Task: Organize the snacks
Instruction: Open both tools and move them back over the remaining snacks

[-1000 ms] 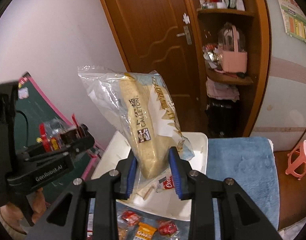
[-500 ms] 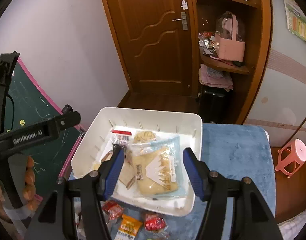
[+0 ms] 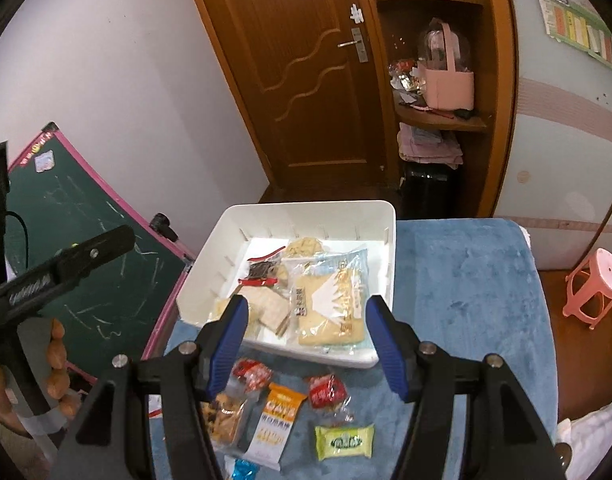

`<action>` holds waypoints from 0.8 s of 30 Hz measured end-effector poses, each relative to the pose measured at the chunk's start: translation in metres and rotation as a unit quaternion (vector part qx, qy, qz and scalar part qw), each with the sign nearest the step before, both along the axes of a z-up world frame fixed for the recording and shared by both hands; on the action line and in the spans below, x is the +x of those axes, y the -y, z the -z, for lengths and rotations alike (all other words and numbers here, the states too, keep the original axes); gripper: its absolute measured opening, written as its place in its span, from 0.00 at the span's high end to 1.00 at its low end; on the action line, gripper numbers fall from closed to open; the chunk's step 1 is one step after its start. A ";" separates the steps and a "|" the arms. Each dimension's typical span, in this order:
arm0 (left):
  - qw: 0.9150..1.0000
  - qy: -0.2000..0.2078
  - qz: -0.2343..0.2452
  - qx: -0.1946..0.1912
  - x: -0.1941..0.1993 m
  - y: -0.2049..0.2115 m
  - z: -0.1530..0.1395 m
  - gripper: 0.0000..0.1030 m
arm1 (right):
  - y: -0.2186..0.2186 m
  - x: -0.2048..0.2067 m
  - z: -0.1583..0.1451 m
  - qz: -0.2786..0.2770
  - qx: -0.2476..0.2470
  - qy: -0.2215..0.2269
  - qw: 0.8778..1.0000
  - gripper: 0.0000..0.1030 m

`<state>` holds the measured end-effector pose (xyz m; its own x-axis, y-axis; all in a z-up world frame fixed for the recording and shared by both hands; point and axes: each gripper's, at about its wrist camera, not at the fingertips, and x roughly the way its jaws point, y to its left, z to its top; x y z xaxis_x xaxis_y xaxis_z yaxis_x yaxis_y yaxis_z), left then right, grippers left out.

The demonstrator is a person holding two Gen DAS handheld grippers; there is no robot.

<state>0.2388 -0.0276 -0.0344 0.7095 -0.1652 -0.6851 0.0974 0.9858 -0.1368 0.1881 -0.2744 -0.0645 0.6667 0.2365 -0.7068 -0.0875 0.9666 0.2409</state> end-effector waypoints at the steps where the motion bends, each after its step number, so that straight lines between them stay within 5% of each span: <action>1: 1.000 0.004 0.006 -0.001 -0.009 0.002 -0.004 0.01 | 0.002 -0.004 -0.002 0.001 0.001 0.002 1.000 0.40; 13: 0.999 0.005 0.029 -0.015 -0.107 0.025 -0.014 0.01 | 0.017 -0.067 -0.012 0.014 0.017 0.025 0.999 0.40; 24: 0.997 -0.065 0.015 -0.027 -0.145 0.028 0.070 0.01 | 0.020 -0.089 0.041 0.019 0.002 -0.030 0.999 0.40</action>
<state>0.0939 -0.0560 -0.1039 0.6100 -0.2238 -0.7602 0.1047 0.9736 -0.2026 0.0991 -0.2942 -0.1055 0.6317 0.2137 -0.7451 -0.0351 0.9681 0.2479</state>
